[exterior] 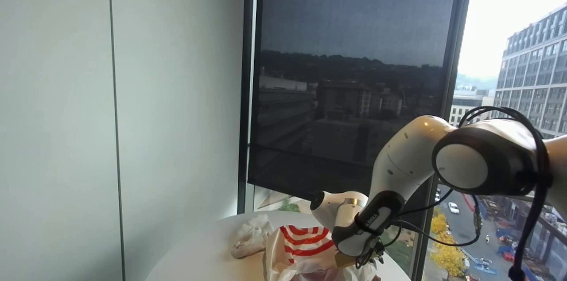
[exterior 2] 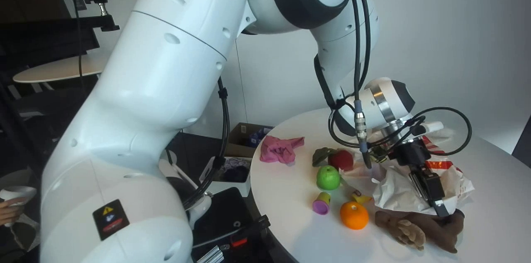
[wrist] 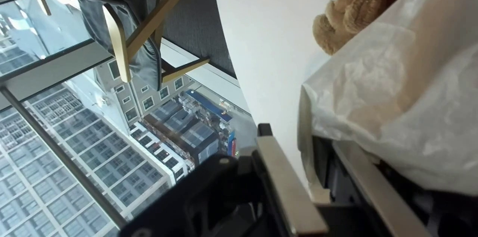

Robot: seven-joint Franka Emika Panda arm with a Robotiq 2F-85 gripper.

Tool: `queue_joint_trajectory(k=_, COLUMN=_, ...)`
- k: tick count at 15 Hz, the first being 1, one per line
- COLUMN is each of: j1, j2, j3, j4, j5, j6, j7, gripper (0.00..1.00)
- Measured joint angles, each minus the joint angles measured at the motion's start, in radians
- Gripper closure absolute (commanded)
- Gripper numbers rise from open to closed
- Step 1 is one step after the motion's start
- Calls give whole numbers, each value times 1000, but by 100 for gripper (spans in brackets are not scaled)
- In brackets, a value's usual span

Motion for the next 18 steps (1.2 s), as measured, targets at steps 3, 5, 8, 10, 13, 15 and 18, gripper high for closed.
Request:
queue_joint_trajectory(k=3, j1=-34, j2=-4, j3=38, j4=-7, j5=0, j6=16, j7=0, gripper=16)
queue_joint_trajectory(k=5, j1=-39, j2=-27, j3=52, j4=-21, j5=-4, j6=39, j7=15, gripper=0)
queue_joint_trajectory(k=8, j1=-36, j2=-109, j3=73, j4=-68, j5=-56, j6=103, j7=69, gripper=0)
queue_joint_trajectory(k=10, j1=-41, j2=-182, j3=98, j4=-115, j5=-75, j6=177, j7=87, gripper=0)
queue_joint_trajectory(k=13, j1=-77, j2=-258, j3=157, j4=-182, j5=-53, j6=305, j7=66, gripper=0)
queue_joint_trajectory(k=15, j1=-106, j2=-279, j3=192, j4=-229, j5=-15, j6=400, j7=10, gripper=0)
queue_joint_trajectory(k=18, j1=-138, j2=-288, j3=226, j4=-307, j5=66, j6=535, j7=-117, gripper=0)
